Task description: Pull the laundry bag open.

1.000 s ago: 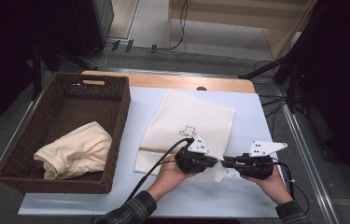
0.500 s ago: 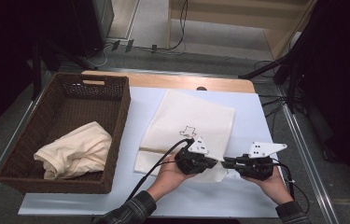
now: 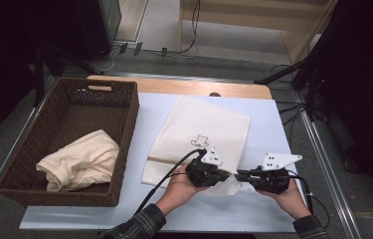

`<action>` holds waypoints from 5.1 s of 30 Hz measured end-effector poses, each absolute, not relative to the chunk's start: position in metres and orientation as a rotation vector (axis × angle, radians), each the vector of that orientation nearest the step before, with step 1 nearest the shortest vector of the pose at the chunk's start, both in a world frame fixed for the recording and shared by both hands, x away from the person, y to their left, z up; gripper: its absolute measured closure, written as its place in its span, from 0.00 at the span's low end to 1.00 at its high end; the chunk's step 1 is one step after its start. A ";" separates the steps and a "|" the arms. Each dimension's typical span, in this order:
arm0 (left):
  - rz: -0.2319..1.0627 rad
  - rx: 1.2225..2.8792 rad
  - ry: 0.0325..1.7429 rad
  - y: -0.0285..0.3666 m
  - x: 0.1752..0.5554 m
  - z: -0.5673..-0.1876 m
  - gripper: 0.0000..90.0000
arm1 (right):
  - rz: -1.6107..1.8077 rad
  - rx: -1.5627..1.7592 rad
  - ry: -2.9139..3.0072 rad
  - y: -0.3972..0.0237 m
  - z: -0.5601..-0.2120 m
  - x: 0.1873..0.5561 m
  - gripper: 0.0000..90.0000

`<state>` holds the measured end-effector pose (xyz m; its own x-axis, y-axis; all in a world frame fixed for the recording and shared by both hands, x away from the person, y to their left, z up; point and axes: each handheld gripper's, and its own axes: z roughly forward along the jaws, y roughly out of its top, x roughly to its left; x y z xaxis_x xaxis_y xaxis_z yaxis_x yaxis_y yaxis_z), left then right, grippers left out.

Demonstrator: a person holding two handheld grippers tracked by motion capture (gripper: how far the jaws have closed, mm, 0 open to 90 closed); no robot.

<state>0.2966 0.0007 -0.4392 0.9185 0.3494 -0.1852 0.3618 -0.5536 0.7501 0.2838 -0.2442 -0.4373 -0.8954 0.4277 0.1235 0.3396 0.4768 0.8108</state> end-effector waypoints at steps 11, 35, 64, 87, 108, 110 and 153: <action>-0.060 2.217 0.529 0.002 0.297 -0.445 0.98 | 1.356 0.706 2.642 -0.240 -0.441 0.283 0.94; -0.047 2.218 0.604 0.021 0.297 -0.442 0.98 | 1.363 0.762 2.611 -0.238 -0.439 0.281 0.94; -0.068 2.253 0.608 0.043 0.298 -0.445 0.98 | 1.363 0.736 2.652 -0.242 -0.444 0.280 0.94; -0.041 2.259 0.645 0.063 0.295 -0.445 0.98 | 1.381 0.723 2.664 -0.240 -0.445 0.278 0.94; 0.011 2.254 0.722 0.095 0.294 -0.445 0.98 | 1.364 0.749 2.654 -0.253 -0.446 0.277 0.94; 0.030 2.273 0.739 0.100 0.295 -0.446 0.98 | 1.344 0.752 2.653 -0.255 -0.446 0.278 0.94; 0.186 2.236 0.985 0.127 0.302 -0.444 0.98 | 1.246 0.985 2.511 -0.315 -0.454 0.286 0.93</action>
<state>0.3023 0.1272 -0.4443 0.7036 0.6979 -0.1340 0.6013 -0.4842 0.6356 0.2860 -0.3146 -0.4544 -0.7675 0.6271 0.1330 0.4852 0.4327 0.7598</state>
